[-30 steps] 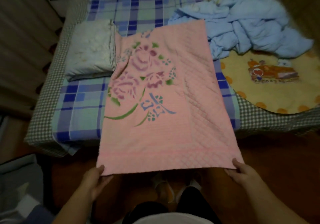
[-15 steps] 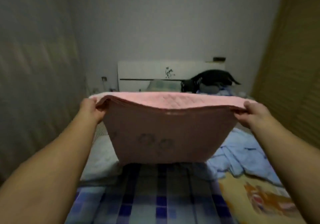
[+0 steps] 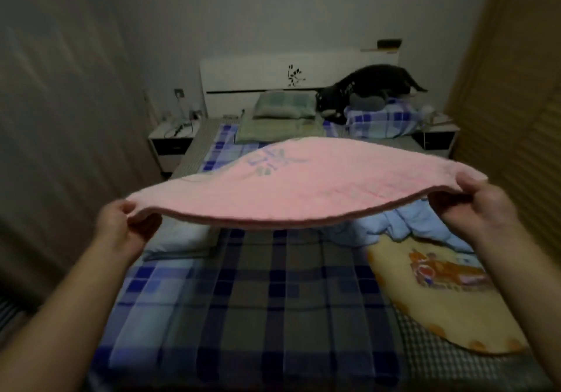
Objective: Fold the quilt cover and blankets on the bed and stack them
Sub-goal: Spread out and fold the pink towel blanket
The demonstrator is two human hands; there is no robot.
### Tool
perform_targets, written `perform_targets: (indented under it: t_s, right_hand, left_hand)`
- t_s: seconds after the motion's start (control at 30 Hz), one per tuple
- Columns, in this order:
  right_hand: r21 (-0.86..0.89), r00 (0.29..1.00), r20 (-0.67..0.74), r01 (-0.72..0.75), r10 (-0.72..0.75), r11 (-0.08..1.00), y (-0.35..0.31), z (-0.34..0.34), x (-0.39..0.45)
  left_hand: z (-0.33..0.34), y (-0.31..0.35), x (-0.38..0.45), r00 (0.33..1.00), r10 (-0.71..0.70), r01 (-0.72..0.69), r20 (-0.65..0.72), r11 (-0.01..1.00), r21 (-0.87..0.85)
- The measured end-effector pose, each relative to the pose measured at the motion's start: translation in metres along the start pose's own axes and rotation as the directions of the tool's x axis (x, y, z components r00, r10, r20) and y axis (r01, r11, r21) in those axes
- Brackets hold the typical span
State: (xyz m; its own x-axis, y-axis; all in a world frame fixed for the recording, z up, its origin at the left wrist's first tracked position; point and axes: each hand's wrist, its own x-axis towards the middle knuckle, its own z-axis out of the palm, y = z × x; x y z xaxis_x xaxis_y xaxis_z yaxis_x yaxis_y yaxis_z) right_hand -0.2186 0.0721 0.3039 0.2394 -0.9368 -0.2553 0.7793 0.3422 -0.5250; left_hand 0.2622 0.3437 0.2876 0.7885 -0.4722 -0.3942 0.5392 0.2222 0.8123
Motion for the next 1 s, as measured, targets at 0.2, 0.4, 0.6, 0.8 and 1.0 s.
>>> perform_targets:
  t_s: [0.2,0.4,0.6,0.8,1.0]
  right_hand:
    - [-0.153,0.879,-0.438,-0.28,0.189,0.948,0.061,-0.182,-0.044]
    - [-0.294,0.58,-0.806,-0.562,0.115,0.774,0.113,-0.296,-0.08]
    - [-0.441,0.611,-0.79,-0.506,-0.053,0.741,0.115,-0.306,-0.104]
    - [-0.396,0.457,-0.886,-0.657,-0.079,0.642,0.127,-0.338,-0.118]
    - [-0.371,0.436,-0.9,-0.739,-0.021,0.563,0.143,-0.345,-0.112]
  left_hand:
    - [-0.134,-0.185,-0.024,0.926,-0.27,0.331,-0.264,0.917,0.223]
    - [-0.194,-0.281,-0.065,0.832,-0.367,0.521,-0.416,0.772,0.363]
    - [-0.204,-0.278,-0.084,0.823,-0.131,0.369,-0.553,0.863,0.344]
    - [-0.236,-0.289,-0.101,0.753,-0.173,0.529,-0.634,0.732,0.429]
    - [-0.232,-0.31,-0.102,0.756,-0.299,0.615,-0.583,0.629,0.475]
